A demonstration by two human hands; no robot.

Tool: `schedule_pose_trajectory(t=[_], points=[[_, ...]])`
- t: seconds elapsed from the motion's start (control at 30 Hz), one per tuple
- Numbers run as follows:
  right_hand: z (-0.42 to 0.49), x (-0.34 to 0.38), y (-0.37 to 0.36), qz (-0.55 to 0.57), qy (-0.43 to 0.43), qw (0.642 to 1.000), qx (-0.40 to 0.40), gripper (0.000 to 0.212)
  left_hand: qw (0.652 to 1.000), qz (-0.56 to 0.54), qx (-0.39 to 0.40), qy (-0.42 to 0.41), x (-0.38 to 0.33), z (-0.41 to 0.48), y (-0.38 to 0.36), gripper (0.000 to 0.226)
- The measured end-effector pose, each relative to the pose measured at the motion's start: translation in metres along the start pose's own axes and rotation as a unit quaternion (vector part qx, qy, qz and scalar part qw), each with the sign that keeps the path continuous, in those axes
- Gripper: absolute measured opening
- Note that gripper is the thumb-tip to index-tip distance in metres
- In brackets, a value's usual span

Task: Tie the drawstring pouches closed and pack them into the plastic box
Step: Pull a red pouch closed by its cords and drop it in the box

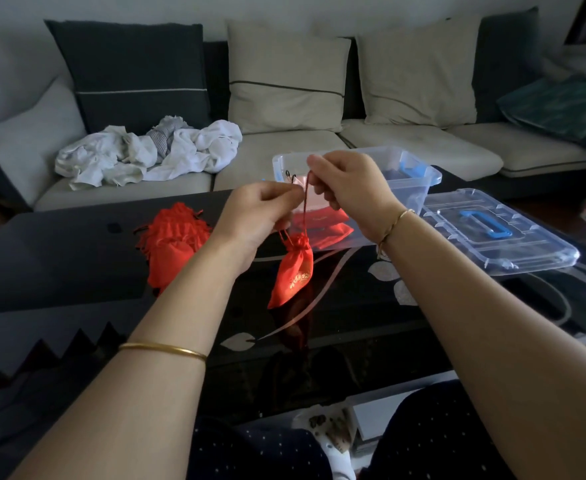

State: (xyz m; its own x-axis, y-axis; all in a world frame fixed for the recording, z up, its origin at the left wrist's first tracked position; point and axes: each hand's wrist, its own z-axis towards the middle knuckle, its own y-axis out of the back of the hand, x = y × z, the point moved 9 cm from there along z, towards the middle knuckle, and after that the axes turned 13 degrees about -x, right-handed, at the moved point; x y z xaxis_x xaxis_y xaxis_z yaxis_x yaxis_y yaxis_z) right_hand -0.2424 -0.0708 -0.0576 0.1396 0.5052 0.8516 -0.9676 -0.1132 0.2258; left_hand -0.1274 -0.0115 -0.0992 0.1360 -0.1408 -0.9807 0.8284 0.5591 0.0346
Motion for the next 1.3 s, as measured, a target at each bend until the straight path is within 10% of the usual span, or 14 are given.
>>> schedule_pose_trajectory(t=[0.73, 0.97, 1.13, 1.3], points=[[-0.017, -0.049, -0.028, 0.124, -0.240, 0.956, 0.112, 0.034, 0.999, -0.044, -0.015, 0.013, 0.007, 0.001, 0.002, 0.017], [-0.043, -0.057, -0.033, -0.057, -0.248, 0.930, 0.267, 0.029, 0.999, -0.010, -0.029, -0.017, 0.010, 0.005, 0.005, 0.027], [-0.019, -0.054, -0.027, 0.042, -0.187, 0.974, 0.120, 0.023, 0.975, 0.139, 0.008, -0.171, -0.020, -0.008, -0.007, 0.023], [-0.032, -0.057, -0.044, 0.119, -0.233, 0.942, 0.212, 0.019, 0.915, 0.246, -0.045, -0.315, -0.037, -0.020, -0.008, 0.030]])
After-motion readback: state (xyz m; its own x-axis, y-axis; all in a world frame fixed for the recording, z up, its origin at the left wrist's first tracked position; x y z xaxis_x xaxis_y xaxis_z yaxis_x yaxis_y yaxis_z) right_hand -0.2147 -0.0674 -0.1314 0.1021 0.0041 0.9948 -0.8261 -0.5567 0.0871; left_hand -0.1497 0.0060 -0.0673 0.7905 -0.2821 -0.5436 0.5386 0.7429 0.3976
